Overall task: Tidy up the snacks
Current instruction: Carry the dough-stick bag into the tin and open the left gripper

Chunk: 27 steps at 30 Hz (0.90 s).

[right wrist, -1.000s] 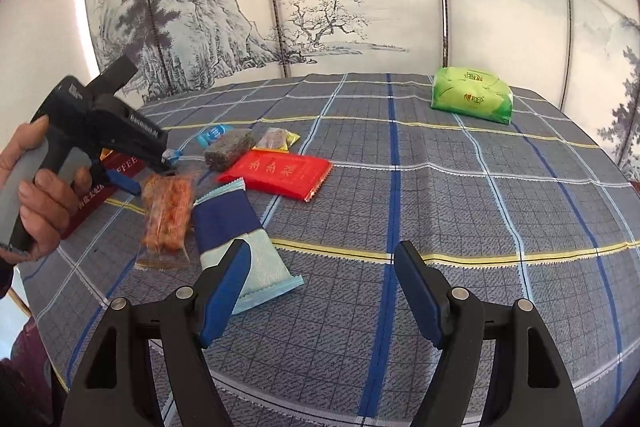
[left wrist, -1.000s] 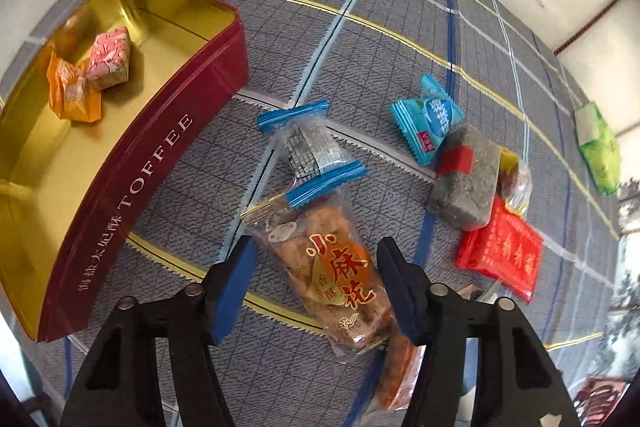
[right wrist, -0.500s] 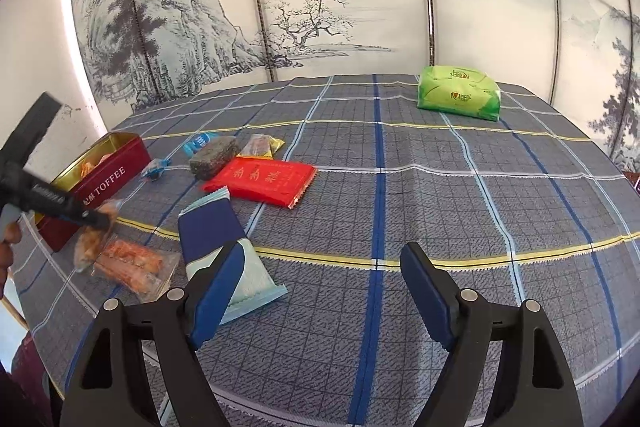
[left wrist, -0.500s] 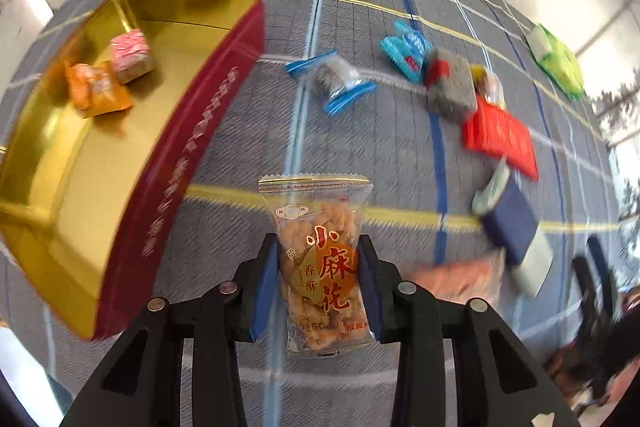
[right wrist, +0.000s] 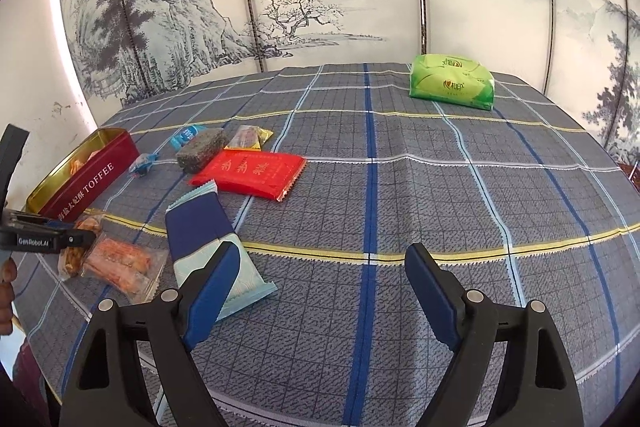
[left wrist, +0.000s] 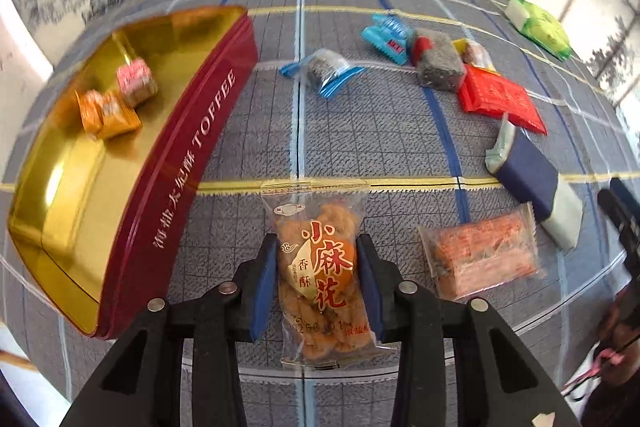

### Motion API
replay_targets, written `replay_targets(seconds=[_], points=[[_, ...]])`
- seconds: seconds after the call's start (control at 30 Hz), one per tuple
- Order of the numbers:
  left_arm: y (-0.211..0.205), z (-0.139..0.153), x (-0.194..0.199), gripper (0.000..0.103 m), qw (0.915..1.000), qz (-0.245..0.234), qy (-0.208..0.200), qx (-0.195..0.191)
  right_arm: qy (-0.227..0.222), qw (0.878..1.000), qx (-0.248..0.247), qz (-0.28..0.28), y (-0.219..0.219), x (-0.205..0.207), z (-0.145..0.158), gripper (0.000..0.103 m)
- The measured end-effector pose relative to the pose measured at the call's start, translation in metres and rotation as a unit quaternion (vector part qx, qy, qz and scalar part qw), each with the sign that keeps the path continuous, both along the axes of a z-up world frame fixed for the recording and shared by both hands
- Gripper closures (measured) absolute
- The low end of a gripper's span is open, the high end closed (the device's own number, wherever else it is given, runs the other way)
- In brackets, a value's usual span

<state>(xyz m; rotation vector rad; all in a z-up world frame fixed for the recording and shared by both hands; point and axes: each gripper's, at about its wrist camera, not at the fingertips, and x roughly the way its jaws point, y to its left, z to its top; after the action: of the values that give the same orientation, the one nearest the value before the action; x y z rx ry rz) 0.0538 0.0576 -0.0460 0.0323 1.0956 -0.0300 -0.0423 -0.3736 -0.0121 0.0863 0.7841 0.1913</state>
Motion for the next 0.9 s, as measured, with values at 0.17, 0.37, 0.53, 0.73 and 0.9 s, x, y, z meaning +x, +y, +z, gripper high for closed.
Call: replay_targets(seconds=[0.17,0.37,0.53,0.73,0.9], points=[[-0.008,0.025,-0.025,0.069,0.9965,-0.028,-0.072,0.033,0.003,1.0,-0.001,-0.01,-0.001,0.001,-0.001,0.015],[0.008,0.062,-0.047,0.069,0.9911,-0.027,-0.127,0.028,0.003,1.0,-0.005,-0.018,-0.002,0.0,-0.001,0.011],[0.021,0.076,-0.061,0.069,0.9881,-0.023,-0.15,0.024,0.013,1.0,-0.012,-0.023,-0.001,0.003,-0.002,0.01],[0.032,0.081,-0.067,0.069,0.9872,-0.016,-0.158,0.021,0.019,0.999,-0.018,-0.028,-0.001,0.004,-0.003,0.009],[0.042,0.084,-0.067,0.069,0.9861,-0.009,-0.165,0.02,0.026,0.999,-0.022,-0.031,-0.001,0.007,-0.005,0.009]])
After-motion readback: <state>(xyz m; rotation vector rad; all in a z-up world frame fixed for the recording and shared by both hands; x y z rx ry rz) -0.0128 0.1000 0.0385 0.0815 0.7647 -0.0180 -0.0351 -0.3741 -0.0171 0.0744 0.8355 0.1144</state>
